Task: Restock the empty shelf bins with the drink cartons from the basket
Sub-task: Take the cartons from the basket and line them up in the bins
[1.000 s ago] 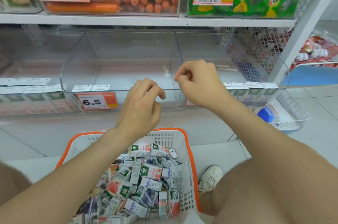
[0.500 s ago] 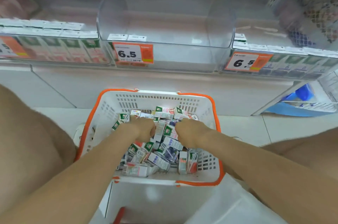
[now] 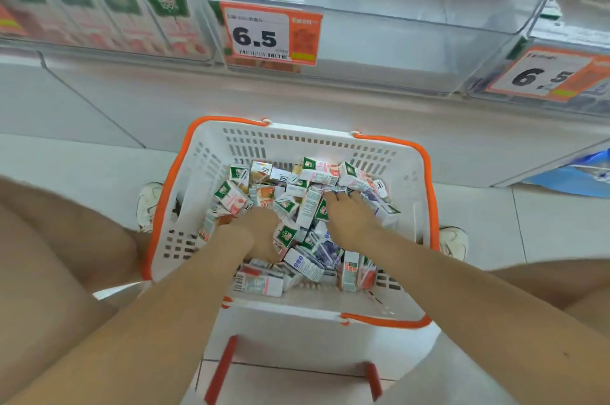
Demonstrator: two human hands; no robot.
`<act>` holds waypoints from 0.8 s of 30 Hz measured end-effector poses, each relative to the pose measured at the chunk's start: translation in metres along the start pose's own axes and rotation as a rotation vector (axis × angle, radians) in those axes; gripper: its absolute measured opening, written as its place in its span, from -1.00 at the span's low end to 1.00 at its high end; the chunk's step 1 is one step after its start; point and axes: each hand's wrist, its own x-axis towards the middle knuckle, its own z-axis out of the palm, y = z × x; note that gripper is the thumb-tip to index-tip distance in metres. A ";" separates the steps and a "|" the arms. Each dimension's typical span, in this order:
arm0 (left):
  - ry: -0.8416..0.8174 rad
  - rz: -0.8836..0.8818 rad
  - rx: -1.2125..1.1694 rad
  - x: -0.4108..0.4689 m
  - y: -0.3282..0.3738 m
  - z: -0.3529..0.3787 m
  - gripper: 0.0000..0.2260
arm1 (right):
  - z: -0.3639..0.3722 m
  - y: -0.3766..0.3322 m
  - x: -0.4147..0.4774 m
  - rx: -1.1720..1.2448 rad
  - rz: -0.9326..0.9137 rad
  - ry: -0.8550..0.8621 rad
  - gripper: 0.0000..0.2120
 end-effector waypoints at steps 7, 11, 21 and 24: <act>-0.009 -0.001 -0.230 -0.014 -0.018 -0.021 -0.55 | 0.001 0.002 -0.001 0.077 0.070 0.073 -0.55; 0.137 0.027 -0.455 -0.027 -0.022 -0.040 -0.49 | -0.021 0.009 -0.010 0.276 0.060 0.040 -0.66; 0.397 0.135 -1.301 -0.094 -0.007 -0.093 -0.78 | -0.098 -0.005 -0.061 1.459 0.270 0.315 -0.65; 0.321 0.228 -1.438 -0.115 -0.001 -0.098 -0.80 | -0.116 -0.018 -0.076 1.778 0.201 0.296 -0.74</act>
